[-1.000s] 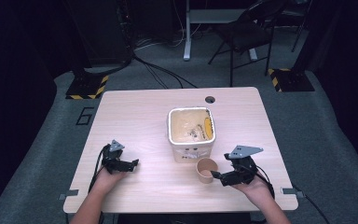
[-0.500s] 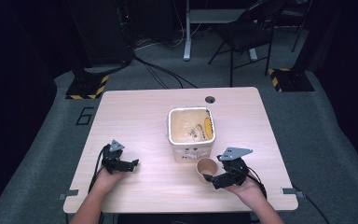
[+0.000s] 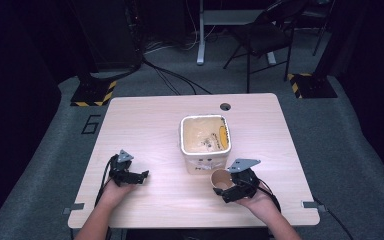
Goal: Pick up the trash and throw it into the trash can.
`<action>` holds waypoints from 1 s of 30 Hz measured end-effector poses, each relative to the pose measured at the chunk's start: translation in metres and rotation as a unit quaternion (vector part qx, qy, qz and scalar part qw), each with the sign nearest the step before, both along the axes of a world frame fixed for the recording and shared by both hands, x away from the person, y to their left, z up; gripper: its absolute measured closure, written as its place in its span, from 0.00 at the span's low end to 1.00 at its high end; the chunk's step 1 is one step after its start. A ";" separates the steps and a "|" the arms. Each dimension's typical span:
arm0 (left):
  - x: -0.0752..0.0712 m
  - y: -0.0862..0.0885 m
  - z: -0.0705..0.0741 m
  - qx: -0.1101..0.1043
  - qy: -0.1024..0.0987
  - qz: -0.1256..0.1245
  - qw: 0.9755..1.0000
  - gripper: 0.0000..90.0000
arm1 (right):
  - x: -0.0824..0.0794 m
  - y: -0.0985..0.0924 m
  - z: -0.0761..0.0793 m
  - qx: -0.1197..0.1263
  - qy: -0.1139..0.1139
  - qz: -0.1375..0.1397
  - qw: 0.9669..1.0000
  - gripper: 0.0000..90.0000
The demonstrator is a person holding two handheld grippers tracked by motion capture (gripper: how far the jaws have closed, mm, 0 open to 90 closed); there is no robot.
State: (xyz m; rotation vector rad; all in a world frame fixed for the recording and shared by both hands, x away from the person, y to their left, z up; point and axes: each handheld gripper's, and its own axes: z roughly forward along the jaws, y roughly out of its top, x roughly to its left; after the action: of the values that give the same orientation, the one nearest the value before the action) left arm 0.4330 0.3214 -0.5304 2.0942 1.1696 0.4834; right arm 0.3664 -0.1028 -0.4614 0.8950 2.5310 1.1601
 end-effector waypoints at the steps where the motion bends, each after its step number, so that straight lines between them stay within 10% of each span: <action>1: 0.000 0.000 0.000 0.000 0.000 0.000 1.000 0.00 | 0.000 0.000 0.000 0.000 0.000 0.000 1.000 0.11; 30: 0.000 0.000 0.000 0.000 0.000 0.000 1.000 0.00 | -0.006 0.002 0.016 -0.010 0.000 0.026 1.000 0.22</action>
State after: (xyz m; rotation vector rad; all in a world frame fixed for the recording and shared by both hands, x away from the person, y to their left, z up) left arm 0.4330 0.3214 -0.5303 2.0941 1.1702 0.4830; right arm 0.3599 -0.1006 -0.4454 0.8275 2.5755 1.1476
